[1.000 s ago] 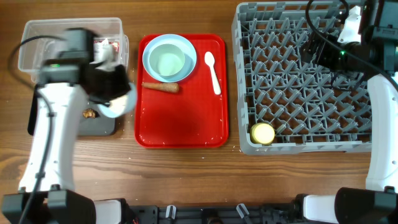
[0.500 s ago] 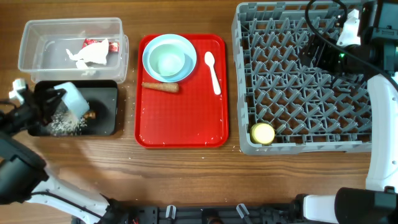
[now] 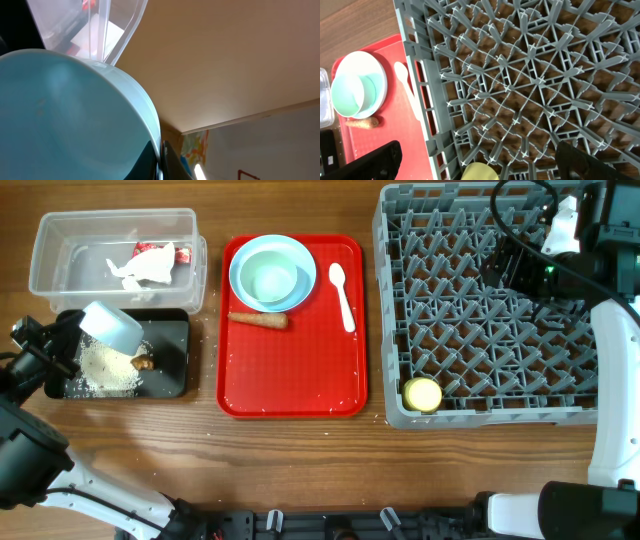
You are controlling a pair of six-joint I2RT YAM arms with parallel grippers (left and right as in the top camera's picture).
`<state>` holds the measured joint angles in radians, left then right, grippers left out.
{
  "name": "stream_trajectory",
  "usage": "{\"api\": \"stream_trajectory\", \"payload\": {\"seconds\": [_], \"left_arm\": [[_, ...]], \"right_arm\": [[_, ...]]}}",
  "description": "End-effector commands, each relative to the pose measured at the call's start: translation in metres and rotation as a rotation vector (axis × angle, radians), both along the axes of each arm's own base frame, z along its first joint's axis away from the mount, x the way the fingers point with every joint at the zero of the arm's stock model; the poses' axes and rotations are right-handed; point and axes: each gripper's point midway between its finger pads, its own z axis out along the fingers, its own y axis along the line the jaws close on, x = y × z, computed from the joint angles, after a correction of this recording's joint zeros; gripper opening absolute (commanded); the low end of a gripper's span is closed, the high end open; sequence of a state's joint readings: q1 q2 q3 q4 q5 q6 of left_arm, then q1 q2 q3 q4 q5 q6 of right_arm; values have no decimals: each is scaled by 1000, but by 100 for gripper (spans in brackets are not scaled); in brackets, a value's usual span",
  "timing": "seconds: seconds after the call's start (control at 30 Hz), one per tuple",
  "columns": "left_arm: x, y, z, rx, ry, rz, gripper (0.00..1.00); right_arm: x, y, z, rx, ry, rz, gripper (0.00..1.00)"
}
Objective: Sort waste into correct bins and load items into the dishwasher rack
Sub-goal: 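Pour the rice onto the black tray with the left gripper, then return the empty bowl to the red tray with the left gripper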
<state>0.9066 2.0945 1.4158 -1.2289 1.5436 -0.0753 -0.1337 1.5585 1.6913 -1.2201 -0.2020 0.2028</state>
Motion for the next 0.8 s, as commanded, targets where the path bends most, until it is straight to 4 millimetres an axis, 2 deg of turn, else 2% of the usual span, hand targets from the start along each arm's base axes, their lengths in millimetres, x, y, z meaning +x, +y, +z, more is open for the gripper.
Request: {"api": "stream_trajectory", "payload": {"seconds": [0.0,0.13,0.2,0.27,0.4,0.47,0.6,0.63,0.7,0.77], "left_arm": [[1,2,15,10,-48,12,4],[2,-33,46,194,-173,-67,4],[0,-66,53,327,-161,-178,4],[-4,-101,52,481,-130,-314,4],[-15,-177,36,785,-96,-622,4],[-17,-222,20,894,-79,-780,4],[-19,-281,-4,1088,-41,-943,4],[-20,-295,-16,1190,21,-966,4],[-23,-305,-33,1363,145,-951,4],[-30,-328,-52,1518,248,-922,4]], "right_arm": [[0,3,6,-3,-16,24,100],[-1,3,6,-2,-14,24,100],[-2,3,5,-2,-10,24,100],[-1,3,6,-2,-11,25,100],[-1,3,6,-2,-11,25,100],[-1,4,6,-2,-11,28,100],[-2,7,5,-1,-9,35,100],[-2,9,6,10,-10,43,100],[-3,14,5,10,-4,59,100],[-5,28,5,4,-2,110,100]]}}
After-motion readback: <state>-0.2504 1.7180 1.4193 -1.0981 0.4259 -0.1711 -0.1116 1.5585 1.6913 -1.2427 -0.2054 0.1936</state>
